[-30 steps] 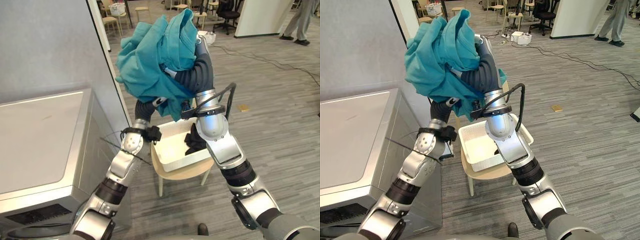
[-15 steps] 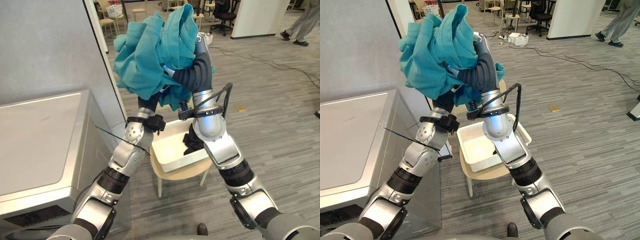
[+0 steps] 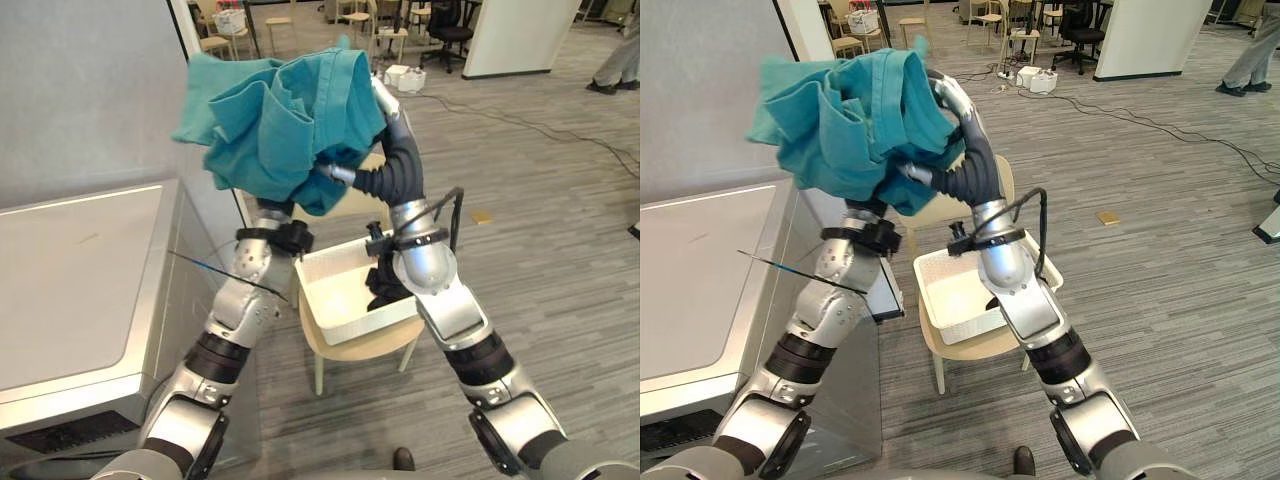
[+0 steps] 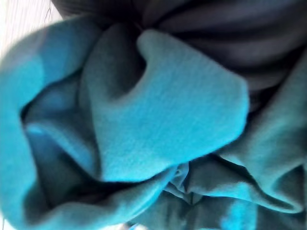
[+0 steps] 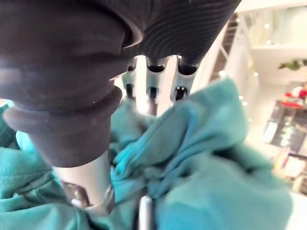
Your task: Pick up the laundry basket with both hands and put the clothes into the washing machine.
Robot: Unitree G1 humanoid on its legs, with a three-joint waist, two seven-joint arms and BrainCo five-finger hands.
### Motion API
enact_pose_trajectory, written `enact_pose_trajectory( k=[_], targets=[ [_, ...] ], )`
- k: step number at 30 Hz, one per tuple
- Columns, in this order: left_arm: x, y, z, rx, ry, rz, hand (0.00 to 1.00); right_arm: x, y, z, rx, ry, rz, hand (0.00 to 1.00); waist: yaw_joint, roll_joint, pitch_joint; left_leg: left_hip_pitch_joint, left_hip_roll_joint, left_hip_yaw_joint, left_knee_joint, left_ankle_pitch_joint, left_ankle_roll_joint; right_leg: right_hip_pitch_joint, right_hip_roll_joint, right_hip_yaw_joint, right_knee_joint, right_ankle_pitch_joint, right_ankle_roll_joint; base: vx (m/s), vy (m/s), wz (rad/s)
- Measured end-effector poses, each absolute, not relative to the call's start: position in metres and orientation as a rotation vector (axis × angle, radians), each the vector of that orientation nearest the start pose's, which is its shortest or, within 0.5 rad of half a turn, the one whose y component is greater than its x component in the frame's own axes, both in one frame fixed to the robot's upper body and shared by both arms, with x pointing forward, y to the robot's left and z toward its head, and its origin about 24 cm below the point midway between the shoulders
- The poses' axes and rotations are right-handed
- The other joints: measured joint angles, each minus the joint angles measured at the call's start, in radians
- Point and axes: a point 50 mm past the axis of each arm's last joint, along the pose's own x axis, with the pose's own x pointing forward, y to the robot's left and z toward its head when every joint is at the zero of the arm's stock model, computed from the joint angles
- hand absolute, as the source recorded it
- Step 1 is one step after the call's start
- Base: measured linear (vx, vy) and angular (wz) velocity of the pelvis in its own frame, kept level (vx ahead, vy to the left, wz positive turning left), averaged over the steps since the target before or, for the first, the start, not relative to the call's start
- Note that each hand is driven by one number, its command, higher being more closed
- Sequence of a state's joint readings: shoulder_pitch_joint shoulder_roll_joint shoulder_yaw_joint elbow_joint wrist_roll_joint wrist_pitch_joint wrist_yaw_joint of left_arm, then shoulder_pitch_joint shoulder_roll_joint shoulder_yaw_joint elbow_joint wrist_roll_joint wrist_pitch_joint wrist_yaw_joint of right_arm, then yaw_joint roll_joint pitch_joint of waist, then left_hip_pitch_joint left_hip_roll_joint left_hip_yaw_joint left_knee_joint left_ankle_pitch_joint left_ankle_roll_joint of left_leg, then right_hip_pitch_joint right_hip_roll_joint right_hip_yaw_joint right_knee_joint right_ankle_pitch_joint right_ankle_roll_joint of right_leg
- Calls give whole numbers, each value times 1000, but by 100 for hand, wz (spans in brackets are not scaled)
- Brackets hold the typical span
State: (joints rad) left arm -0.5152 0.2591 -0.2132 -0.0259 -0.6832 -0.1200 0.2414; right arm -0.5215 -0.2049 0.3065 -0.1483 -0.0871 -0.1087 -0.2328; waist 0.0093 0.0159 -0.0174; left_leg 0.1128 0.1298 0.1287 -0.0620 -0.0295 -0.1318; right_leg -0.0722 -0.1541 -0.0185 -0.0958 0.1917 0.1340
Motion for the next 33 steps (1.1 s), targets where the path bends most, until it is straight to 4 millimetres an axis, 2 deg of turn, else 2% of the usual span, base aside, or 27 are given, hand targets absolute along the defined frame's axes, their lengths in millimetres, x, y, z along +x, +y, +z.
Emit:
enact_pose_trajectory(
  k=[2, 4, 7, 11, 13, 14, 18, 20, 22, 23, 27, 29, 33],
  targets=[
    [313, 140, 185, -434, -460, -116, 100, 288, -98, 198, -219, -714, 145, 0, 0, 0, 0, 0, 0, 0, 0, 0, 0, 0, 0, 0, 0, 0, 0, 0, 0, 0],
    [305, 166, 177, -414, -465, -27, 100, 284, -126, 189, -217, -673, 57, 0, -1, 0, 0, 1, 2, 1, 0, -2, -3, 0, 3, 2, -1, 0, 0, 0, 0, -2],
    [282, 206, 162, -366, -475, 137, 100, 268, -170, 180, -240, -639, -104, 0, 1, 0, 0, 0, 11, 11, 8, -13, -9, 0, 13, 12, -2, -1, 0, 0, 0, -11],
    [253, 231, 152, -318, -490, 254, 100, 246, -209, 156, -289, -541, -268, 0, 0, -1, 0, -2, 11, 13, 10, -18, -7, 0, 14, 17, -2, -4, 3, 0, 0, -2],
    [233, 240, 144, -327, -491, 329, 100, 231, -227, 134, -302, -441, -364, 0, 0, -1, 0, -3, 10, 14, 10, -21, -6, -2, 13, 18, -2, -6, 3, 0, 0, 0],
    [219, 244, 133, -343, -465, 381, 100, 216, -238, 116, -337, -356, -441, 0, -1, -1, 0, -5, 10, 13, 12, -24, -6, -3, 13, 18, -2, -8, 3, 0, 0, 0],
    [192, 241, 97, -390, -331, 453, 100, 187, -258, 76, -372, -155, -570, 0, -4, 0, 0, -19, 10, 13, 30, -37, -6, -9, 11, 19, -2, -14, 4, 0, 0, 0],
    [177, 231, 73, -410, -219, 462, 100, 170, -264, 42, -345, 19, -627, 0, -13, 0, 0, -30, 10, 11, 35, -38, -6, -17, 11, 19, -2, -17, 7, 0, 0, 0],
    [173, 222, 57, -413, -139, 440, 100, 158, -264, 17, -329, 145, -652, 0, -16, 2, 1, -34, 10, 11, 36, -38, -6, -20, 11, 19, -2, -16, 6, 0, 0, 0],
    [169, 210, 36, -434, -35, 406, 100, 146, -262, -5, -304, 260, -665, 0, -18, 9, 2, -34, 11, 12, 40, -40, -6, -18, 11, 19, -2, -15, 4, 0, 0, 0],
    [157, 180, -6, -501, 187, 330, 100, 118, -251, -51, -238, 492, -656, 0, -24, 21, 13, -37, 16, 14, 72, -60, -4, -3, 10, 13, -2, -18, 5, -7, 0, 2],
    [154, 168, -20, -537, 260, 304, 100, 106, -243, -70, -215, 593, -628, 0, -27, 23, 27, -49, 31, 8, 105, -86, 0, -1, 16, -3, 28, -46, 2, -43, -15, 15],
    [151, 165, -27, -544, 294, 306, 100, 103, -231, -89, -171, 673, -575, 0, -25, 38, 47, -83, 47, -16, 125, -89, 2, -30, 22, -36, 85, -80, -7, -33, -39, 26]
  ],
)
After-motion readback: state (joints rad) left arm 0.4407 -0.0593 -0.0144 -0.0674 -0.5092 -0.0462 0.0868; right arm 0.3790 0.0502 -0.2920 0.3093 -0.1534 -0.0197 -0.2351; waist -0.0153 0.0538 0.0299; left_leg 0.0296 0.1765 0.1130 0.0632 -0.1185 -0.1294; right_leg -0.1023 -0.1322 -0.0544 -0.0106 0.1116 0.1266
